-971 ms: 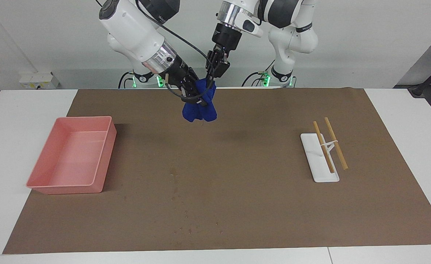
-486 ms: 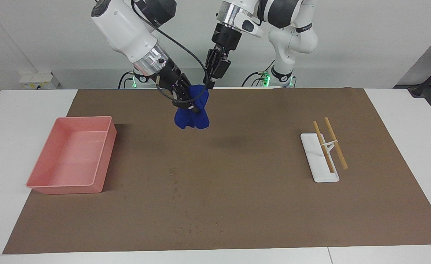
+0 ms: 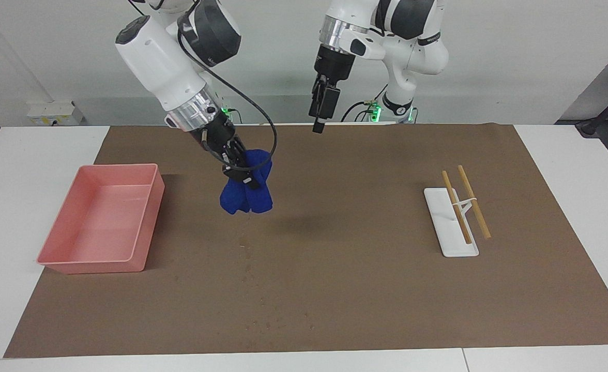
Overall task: Wipe water with towel using both arms
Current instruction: 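Pull the cloth away with the right gripper while the left gripper retracts, then carry the blue cloth with the right gripper toward the pink bin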
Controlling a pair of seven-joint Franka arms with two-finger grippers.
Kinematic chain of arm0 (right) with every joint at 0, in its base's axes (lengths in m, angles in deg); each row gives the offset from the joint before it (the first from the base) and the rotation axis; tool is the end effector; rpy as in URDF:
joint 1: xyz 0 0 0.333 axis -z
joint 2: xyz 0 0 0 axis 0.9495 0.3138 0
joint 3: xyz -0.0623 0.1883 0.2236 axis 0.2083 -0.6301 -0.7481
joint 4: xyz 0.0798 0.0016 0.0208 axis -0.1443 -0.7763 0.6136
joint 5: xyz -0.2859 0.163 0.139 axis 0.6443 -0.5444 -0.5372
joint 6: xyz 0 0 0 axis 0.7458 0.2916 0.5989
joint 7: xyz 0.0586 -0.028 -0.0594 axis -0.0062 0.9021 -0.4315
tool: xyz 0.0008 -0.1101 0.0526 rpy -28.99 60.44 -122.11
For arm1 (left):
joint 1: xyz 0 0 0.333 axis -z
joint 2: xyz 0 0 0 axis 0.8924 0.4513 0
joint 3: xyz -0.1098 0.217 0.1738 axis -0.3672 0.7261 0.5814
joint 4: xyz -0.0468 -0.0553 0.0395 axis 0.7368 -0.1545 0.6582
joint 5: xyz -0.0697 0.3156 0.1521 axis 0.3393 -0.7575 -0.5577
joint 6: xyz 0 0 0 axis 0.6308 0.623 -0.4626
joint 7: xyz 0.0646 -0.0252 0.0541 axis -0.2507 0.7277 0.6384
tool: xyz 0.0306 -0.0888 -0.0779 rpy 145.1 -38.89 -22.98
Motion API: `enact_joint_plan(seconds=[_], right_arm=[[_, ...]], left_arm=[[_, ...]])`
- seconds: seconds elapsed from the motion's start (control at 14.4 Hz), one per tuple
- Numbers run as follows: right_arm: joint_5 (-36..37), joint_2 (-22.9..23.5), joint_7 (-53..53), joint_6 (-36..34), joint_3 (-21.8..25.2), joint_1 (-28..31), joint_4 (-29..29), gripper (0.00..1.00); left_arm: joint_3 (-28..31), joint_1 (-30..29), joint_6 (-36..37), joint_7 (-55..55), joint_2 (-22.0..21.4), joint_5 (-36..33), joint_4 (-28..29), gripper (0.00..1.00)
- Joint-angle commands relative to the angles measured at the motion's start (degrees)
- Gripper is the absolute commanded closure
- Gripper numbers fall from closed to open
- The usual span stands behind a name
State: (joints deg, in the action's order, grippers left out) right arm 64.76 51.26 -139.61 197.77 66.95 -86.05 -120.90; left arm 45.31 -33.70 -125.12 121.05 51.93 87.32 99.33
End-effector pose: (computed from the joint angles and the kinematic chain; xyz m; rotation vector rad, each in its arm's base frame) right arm 0.5890 0.1796 0.5432 -2.0524 1.6288 0.0655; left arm 0.4322 -0.3433 0.6170 2.0660 1.7807 0.0987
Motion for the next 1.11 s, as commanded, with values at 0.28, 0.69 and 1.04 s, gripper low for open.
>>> enact_joint_plan(seconds=[0.28, 0.69, 1.04], right_arm=[[5.47, 17.36, 15.23, 14.66, -0.64, 1.25, 10.41, 1.0], [4.59, 28.61, 24.28, 26.19, -1.08, 0.81, 16.83, 1.0], [4.24, 32.42, 30.52, 33.32, -3.46, 0.11, 15.36, 1.0]], left_arm=[[0.17, -11.62, 17.64, -36.8, -1.7, 2.43, -0.41, 0.0], [1.48, -17.33, 28.82, -66.35, -3.02, 2.09, -0.59, 0.0], [2.01, -25.24, 30.83, -97.43, -3.63, 1.82, 0.12, 0.0]])
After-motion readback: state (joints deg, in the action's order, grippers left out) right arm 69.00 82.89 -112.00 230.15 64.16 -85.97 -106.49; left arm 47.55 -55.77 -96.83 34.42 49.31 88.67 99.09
